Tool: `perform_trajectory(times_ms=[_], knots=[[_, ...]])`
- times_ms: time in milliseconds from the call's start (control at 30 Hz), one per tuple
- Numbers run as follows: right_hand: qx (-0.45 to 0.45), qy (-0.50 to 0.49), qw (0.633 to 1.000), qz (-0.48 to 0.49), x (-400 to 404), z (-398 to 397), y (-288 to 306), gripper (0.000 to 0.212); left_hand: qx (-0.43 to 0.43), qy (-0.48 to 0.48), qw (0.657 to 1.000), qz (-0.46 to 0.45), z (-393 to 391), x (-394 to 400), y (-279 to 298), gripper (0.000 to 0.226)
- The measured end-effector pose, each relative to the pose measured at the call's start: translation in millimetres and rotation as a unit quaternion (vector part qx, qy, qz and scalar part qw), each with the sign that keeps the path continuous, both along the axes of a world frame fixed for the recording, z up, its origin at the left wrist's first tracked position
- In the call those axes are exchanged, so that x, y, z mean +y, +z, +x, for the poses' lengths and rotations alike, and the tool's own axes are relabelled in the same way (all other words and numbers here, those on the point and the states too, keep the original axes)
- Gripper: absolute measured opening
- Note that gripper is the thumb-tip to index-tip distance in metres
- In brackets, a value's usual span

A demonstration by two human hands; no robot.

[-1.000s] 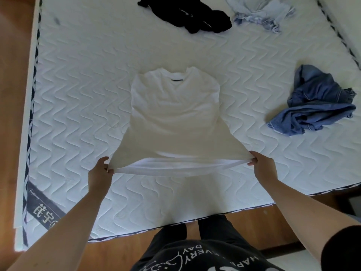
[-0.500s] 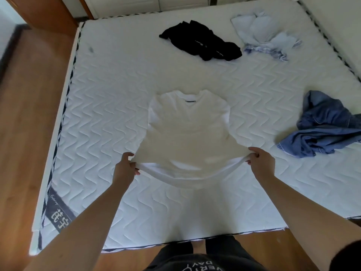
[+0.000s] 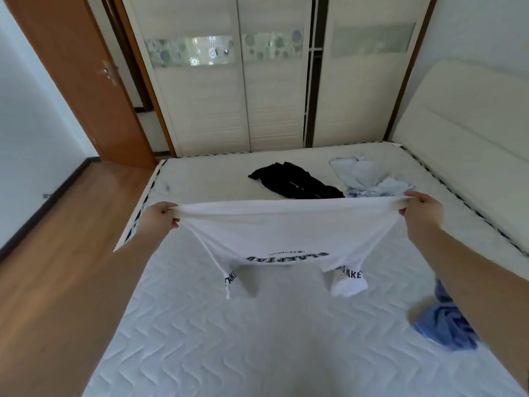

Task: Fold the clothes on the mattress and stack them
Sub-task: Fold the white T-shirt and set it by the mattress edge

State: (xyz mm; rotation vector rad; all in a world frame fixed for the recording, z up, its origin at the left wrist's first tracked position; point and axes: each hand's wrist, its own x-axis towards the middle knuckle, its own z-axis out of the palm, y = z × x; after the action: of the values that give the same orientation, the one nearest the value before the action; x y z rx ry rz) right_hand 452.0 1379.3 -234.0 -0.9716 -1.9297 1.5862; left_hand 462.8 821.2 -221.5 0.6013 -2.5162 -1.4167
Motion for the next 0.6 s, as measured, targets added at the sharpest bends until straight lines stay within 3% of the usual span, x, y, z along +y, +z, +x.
perform_trajectory(times_ms=[167, 300, 600], knots=[[0.051, 0.039, 0.998, 0.022, 9, -28, 76, 0.033, 0.052, 0.022, 0.997, 0.051, -43, -4, 93, 0.016], [0.087, 0.065, 0.994, 0.033, 18, -46, 125, 0.021, 0.069, 0.031, 0.995, 0.059, -69, -9, 153, 0.016], [0.084, 0.096, 0.992, 0.013, 11, -82, 138, 0.016, 0.052, 0.031, 0.992, 0.110, -115, -18, 173, 0.033]])
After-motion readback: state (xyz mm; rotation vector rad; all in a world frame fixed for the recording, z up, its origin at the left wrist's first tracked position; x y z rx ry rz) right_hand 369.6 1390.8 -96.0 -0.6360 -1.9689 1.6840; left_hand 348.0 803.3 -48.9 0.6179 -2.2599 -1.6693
